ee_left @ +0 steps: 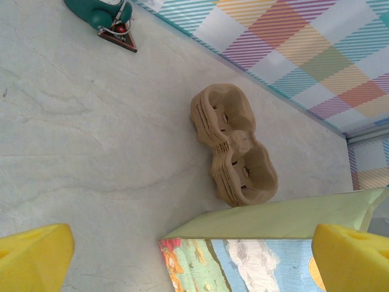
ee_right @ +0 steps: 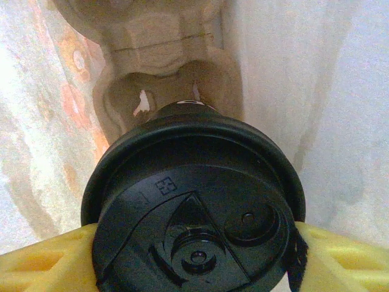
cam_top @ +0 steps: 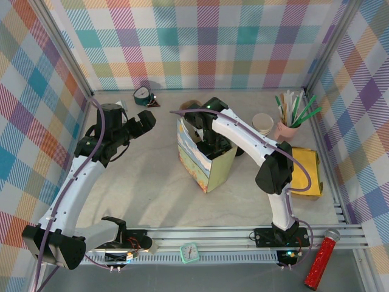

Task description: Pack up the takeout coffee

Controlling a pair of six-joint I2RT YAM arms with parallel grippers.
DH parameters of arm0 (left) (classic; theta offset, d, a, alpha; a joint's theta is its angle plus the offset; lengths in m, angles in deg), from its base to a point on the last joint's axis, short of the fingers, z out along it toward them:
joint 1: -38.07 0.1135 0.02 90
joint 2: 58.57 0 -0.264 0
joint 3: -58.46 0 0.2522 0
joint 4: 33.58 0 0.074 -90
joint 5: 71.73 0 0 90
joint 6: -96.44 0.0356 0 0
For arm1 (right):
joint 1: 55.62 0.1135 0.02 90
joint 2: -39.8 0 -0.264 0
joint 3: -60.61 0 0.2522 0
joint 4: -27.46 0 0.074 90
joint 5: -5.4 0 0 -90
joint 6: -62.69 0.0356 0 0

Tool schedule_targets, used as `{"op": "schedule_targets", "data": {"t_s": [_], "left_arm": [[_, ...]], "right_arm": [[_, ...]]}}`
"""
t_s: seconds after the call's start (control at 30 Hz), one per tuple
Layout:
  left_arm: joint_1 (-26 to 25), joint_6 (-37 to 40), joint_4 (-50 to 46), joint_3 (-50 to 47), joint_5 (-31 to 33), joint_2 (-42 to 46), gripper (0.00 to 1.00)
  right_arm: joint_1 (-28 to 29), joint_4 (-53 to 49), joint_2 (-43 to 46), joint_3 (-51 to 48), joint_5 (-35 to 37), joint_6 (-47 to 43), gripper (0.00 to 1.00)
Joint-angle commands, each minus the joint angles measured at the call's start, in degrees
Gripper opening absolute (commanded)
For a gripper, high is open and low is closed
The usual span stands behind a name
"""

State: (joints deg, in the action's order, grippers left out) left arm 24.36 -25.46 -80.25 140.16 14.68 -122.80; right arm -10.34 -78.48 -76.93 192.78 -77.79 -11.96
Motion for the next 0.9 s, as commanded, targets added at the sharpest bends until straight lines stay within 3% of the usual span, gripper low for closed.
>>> {"op": "schedule_targets", "data": {"t_s": [0.0, 0.87], "left_arm": [[0.44, 0.09, 0.12, 0.11, -0.75, 0.81, 1.0], [0.44, 0.0, 0.01, 0.35, -0.8, 0.96, 1.0]], "right_arm": [[-0.54, -0.99, 1.28, -0.77, -0.22, -0.76, 0.7], [-0.64, -0.37, 1.16, -1.05, -0.28, -0.85, 0.7]]}}
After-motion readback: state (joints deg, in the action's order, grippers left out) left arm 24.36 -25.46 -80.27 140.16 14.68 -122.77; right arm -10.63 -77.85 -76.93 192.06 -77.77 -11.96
